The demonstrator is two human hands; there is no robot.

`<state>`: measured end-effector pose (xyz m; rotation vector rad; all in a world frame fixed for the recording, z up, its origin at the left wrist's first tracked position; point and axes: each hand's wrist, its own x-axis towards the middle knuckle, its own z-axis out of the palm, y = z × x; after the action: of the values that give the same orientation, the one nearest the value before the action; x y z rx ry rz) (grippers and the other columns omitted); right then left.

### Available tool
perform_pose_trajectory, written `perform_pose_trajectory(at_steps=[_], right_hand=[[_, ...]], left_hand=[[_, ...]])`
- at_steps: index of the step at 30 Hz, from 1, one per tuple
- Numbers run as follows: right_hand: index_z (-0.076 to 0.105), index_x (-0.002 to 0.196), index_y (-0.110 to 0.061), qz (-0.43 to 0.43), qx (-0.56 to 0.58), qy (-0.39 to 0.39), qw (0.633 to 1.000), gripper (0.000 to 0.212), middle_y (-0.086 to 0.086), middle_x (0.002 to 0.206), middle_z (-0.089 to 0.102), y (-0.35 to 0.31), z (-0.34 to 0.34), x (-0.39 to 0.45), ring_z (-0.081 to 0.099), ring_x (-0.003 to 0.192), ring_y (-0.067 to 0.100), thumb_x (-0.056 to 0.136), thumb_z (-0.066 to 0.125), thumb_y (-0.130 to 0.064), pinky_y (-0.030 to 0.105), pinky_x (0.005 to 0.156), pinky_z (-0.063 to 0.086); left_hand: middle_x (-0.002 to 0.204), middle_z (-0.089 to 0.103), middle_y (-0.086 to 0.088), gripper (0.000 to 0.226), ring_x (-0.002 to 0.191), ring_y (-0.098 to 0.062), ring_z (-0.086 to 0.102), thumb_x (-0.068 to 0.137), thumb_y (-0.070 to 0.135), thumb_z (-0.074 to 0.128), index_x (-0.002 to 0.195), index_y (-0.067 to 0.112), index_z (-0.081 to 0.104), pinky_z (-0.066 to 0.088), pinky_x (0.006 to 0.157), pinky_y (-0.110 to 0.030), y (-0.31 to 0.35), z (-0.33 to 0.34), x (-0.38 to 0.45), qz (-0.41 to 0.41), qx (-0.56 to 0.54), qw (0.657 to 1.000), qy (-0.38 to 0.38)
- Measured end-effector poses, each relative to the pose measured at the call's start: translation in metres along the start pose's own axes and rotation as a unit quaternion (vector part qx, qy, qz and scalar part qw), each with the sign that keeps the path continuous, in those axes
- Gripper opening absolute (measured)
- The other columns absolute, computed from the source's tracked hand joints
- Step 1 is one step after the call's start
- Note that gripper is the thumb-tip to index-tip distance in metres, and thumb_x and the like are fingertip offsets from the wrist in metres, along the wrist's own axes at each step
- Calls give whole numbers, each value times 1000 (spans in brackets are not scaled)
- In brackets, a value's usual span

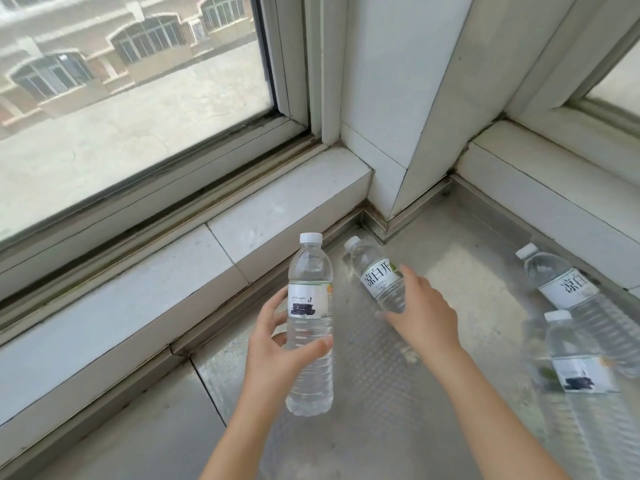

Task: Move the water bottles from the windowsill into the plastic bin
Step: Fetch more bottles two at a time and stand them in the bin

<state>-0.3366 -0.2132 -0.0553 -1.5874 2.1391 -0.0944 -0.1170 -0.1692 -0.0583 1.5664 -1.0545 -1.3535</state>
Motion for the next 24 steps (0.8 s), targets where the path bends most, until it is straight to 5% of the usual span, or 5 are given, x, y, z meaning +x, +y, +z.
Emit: perform_pose_trajectory(at_steps=[10, 14, 18, 22, 24], right_hand=[[41, 133, -39, 0, 105, 7, 994, 80, -11, 98, 64, 7, 0, 2, 59, 82, 18, 63, 77, -28, 30, 65, 42], [45, 127, -45, 1, 218, 14, 976, 87, -26, 96, 59, 8, -17, -25, 62, 91, 8, 52, 84, -29, 30, 73, 45], [47, 120, -51, -12, 325, 42, 945, 88, -18, 98, 67, -2, -46, -59, 65, 83, -4, 47, 90, -25, 24, 76, 50], [51, 108, -54, -46, 379, 86, 920, 84, -14, 96, 69, -17, -69, -101, 66, 79, -9, 48, 93, -14, 8, 61, 48], [54, 111, -52, -70, 394, 101, 911, 84, -11, 95, 73, -25, -78, -125, 68, 82, -3, 49, 93, -11, 10, 65, 51]], left_hand=[[100, 68, 29, 83, 89, 0, 71, 50, 22, 90, 116, 58, 56, 52, 75, -24, 10, 4, -2, -5, -16, 1000, 10], [102, 70, 22, 83, 92, 5, 68, 47, 25, 91, 113, 62, 57, 51, 70, -16, 22, -1, -11, 17, -23, 1000, 5], [108, 70, 18, 87, 96, 10, 65, 43, 34, 92, 117, 60, 56, 53, 67, -12, 39, -10, -25, 51, -44, 998, -10], [116, 70, 6, 90, 100, -4, 70, 41, 36, 93, 120, 58, 56, 56, 83, -33, 59, -26, -46, 85, -70, 994, -21], [113, 70, 11, 90, 103, -3, 68, 42, 36, 93, 120, 61, 55, 55, 82, -29, 69, -36, -63, 107, -71, 991, -20]])
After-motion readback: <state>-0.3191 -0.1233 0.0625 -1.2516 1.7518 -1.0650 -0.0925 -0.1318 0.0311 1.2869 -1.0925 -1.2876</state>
